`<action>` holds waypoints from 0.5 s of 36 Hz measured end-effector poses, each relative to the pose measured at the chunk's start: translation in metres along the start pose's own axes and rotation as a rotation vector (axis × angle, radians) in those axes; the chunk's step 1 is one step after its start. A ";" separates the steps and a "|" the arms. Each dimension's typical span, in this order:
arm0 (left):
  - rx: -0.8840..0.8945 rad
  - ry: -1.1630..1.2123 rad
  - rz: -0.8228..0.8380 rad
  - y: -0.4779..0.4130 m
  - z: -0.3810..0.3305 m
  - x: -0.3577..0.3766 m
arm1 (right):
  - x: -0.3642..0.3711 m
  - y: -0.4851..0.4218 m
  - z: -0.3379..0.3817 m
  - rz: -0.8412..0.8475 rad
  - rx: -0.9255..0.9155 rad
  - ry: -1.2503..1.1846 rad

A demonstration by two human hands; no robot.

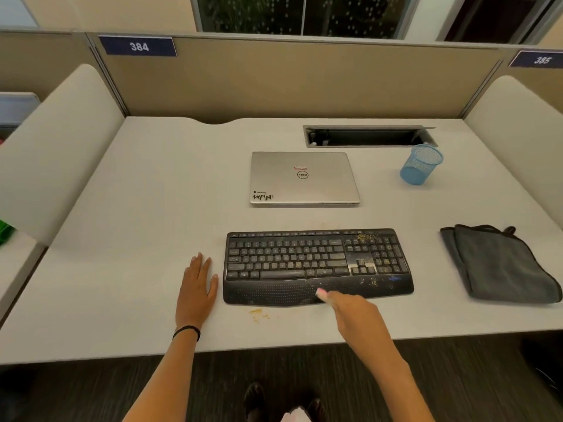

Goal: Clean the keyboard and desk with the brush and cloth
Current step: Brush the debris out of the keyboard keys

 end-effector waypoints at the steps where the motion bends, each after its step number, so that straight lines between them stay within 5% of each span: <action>1: -0.001 -0.001 -0.001 0.000 0.000 0.000 | -0.001 0.000 0.005 0.023 -0.026 0.005; 5: 0.002 -0.009 0.003 -0.001 0.002 0.002 | 0.003 0.001 0.006 0.125 -0.038 -0.147; 11: 0.004 -0.008 0.002 0.000 0.003 0.003 | -0.016 0.002 -0.023 -0.198 0.137 -0.115; 18: 0.007 -0.008 0.004 -0.001 0.004 0.004 | 0.005 -0.001 -0.008 -0.104 0.124 0.018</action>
Point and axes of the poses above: each hand's wrist, its own y-axis away from the middle knuckle, its own x-axis out of the palm, z = x × y, the point moved 7 cm from there along -y, towards the middle knuckle, and after that the axes turned 4 degrees about -x, right-handed, at the moved point
